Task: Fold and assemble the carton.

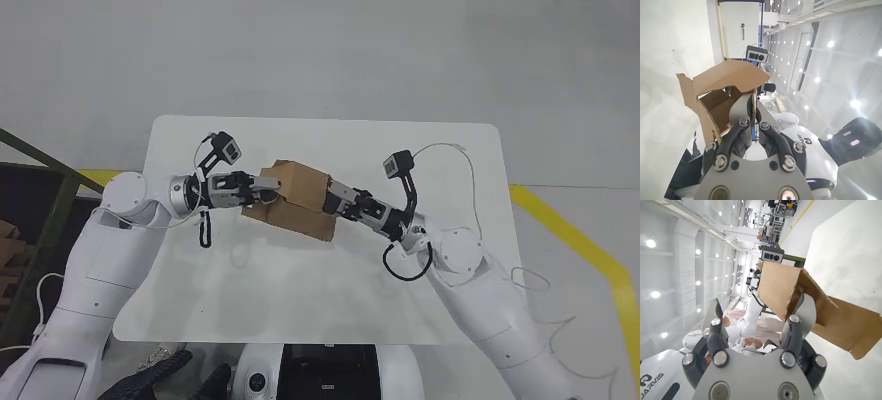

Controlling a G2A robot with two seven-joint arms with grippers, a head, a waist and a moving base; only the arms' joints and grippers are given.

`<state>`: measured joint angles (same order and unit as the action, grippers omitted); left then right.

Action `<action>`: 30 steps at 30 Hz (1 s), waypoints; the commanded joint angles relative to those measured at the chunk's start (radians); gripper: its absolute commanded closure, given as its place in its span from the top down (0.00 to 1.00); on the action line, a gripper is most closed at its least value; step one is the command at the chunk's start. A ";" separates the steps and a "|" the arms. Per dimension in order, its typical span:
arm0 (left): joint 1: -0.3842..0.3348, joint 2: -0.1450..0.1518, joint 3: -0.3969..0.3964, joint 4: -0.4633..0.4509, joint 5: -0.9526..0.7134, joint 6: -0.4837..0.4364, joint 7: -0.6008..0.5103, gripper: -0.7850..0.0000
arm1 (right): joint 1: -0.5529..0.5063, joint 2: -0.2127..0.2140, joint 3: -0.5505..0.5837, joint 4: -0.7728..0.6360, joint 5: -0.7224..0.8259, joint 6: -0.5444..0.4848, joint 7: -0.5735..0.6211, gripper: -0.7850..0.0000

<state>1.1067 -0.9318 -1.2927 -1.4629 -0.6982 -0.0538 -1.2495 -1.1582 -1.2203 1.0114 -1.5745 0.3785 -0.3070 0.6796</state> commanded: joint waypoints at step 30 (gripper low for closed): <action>-0.010 -0.003 -0.010 0.024 -0.037 0.034 -0.077 0.85 | 0.061 -0.020 -0.024 0.095 0.069 0.007 0.123 0.00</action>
<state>1.0968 -0.9351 -1.3005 -1.4409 -0.7330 -0.0222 -1.3257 -1.0974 -1.2407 0.9859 -1.4793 0.4487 -0.3018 0.8005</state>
